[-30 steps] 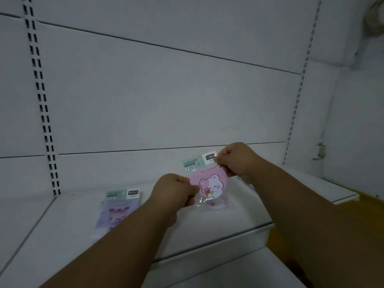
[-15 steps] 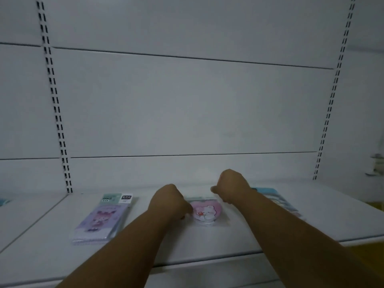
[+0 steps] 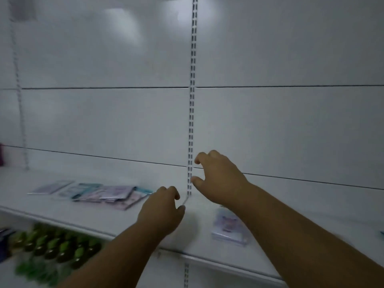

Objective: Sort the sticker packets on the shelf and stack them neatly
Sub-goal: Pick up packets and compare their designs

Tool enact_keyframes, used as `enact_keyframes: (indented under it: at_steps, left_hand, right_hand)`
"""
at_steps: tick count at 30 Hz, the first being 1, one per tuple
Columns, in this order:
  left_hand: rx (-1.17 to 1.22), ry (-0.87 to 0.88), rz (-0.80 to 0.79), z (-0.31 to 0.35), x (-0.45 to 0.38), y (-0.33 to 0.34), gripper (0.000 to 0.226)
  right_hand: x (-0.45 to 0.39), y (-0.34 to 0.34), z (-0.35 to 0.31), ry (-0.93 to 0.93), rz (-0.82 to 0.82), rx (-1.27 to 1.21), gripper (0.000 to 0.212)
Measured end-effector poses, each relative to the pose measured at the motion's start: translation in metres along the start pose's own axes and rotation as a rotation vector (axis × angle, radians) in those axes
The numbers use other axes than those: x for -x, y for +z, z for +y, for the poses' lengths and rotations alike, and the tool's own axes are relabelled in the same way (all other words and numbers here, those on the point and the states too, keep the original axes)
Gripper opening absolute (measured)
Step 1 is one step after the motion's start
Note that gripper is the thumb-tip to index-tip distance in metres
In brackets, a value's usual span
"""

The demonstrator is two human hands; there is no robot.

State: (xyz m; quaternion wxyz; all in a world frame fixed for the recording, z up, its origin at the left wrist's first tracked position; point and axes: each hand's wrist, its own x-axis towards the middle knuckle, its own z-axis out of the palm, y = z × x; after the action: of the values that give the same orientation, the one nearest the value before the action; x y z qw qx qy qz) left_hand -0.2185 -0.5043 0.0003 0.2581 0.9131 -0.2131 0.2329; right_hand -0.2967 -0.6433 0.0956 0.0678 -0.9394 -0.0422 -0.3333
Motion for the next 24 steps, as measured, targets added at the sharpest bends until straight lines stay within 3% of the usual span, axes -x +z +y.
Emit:
enact_keyframes:
  at_steps: [5,10,17,22,24]
  left_hand:
    - [-0.104,-0.057,0.035,-0.129,0.007,-0.066,0.030]
    - [-0.129,-0.090,0.014,-0.214,-0.002,-0.086,0.026]
    - [-0.039,-0.190,-0.045,-0.252,-0.060,-0.061,0.033]
    - [-0.211,-0.319,-0.198,-0.246,-0.109,-0.033,0.068]
    - [-0.312,-0.318,-0.271,-0.242,-0.119,-0.026,0.065]
  right_hand:
    - [-0.038,0.041,-0.129,-0.059,-0.002,-0.007,0.047]
    - [-0.071,0.071,-0.196,-0.038,-0.004,0.015,0.046]
    - [-0.108,0.108,-0.195,0.065,-0.080,0.072,0.042]
    - [-0.134,0.145,-0.172,0.092,-0.119,0.094,0.041]
    - [-0.146,0.156,-0.163,0.100,-0.142,0.091,0.041]
